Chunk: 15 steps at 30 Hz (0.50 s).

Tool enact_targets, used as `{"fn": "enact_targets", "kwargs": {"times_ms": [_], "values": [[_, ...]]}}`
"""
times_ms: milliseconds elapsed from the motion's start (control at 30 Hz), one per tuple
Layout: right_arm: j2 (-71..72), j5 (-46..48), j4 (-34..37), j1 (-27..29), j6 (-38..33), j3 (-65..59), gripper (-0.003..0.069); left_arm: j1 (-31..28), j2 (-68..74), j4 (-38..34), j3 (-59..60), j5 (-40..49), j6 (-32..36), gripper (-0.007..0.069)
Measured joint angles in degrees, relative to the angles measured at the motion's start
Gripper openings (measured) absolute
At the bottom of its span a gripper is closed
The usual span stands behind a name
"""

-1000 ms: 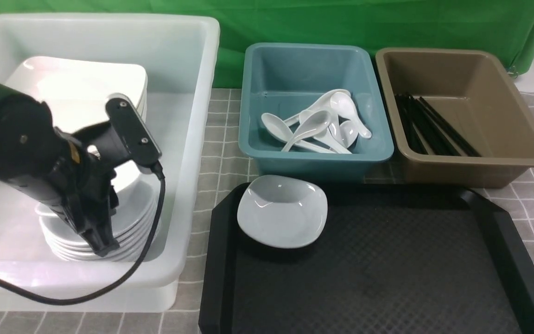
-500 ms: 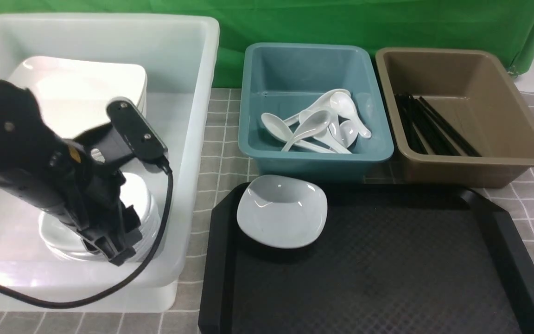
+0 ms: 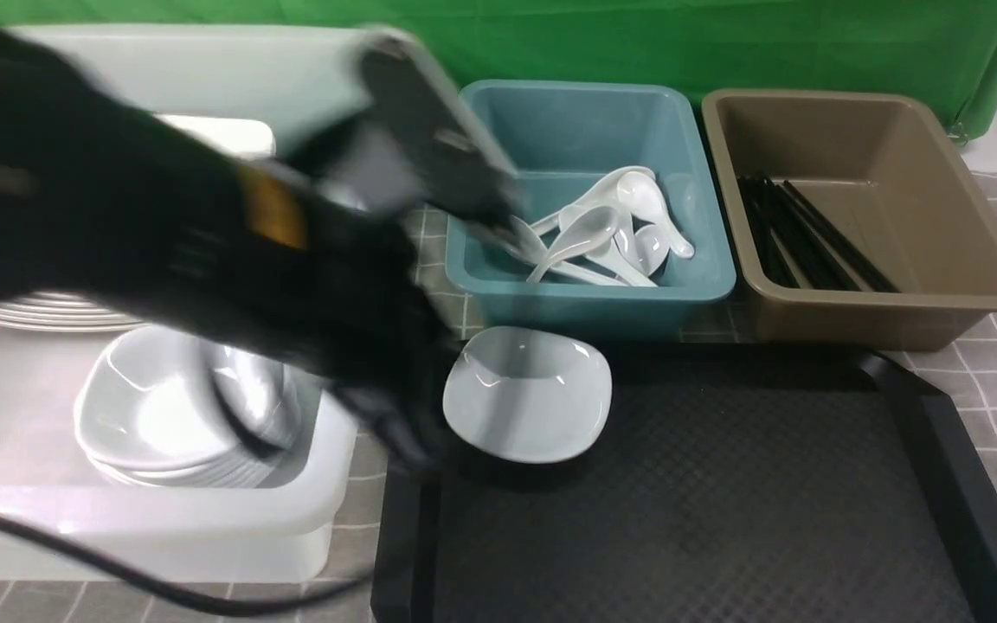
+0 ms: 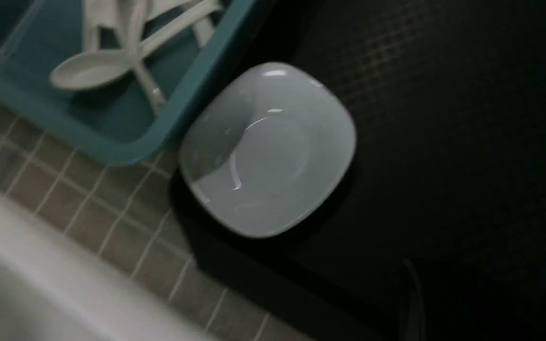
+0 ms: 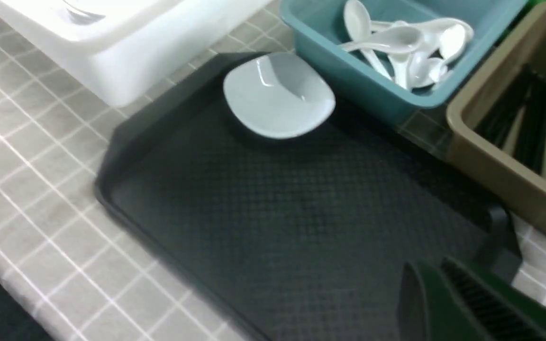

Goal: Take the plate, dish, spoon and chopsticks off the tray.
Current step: Use the left arm to grab a small plate from the dinner plate

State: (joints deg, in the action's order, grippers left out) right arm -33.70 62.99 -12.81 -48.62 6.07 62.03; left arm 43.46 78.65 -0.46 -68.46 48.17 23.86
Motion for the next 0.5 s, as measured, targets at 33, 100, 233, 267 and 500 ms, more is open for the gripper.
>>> {"fn": "enact_targets", "kwargs": {"times_ms": [33,100,233,267,500], "values": [[0.0,1.3,-0.1,0.0,0.0,0.0,0.0071,2.2,2.8,1.1,-0.9,-0.2,-1.1,0.0029],[0.2,3.9,-0.7,0.0,0.0,-0.2,0.0073,5.2,8.8,2.4,-2.8,-0.4,-2.6,0.007],[1.6,3.9,-1.6,0.0,0.4,-1.2,0.0075,6.8,18.3,3.3,-7.2,-1.2,-6.3,0.0194],[2.2,3.9,-1.8,0.0,0.4,-1.3,0.0076,6.8,21.5,4.3,-8.9,-1.5,-7.6,0.0253],[4.8,3.9,-2.1,0.0,0.6,-3.4,0.0081,6.7,33.6,11.5,-17.7,-2.4,-11.6,0.0477]]}}
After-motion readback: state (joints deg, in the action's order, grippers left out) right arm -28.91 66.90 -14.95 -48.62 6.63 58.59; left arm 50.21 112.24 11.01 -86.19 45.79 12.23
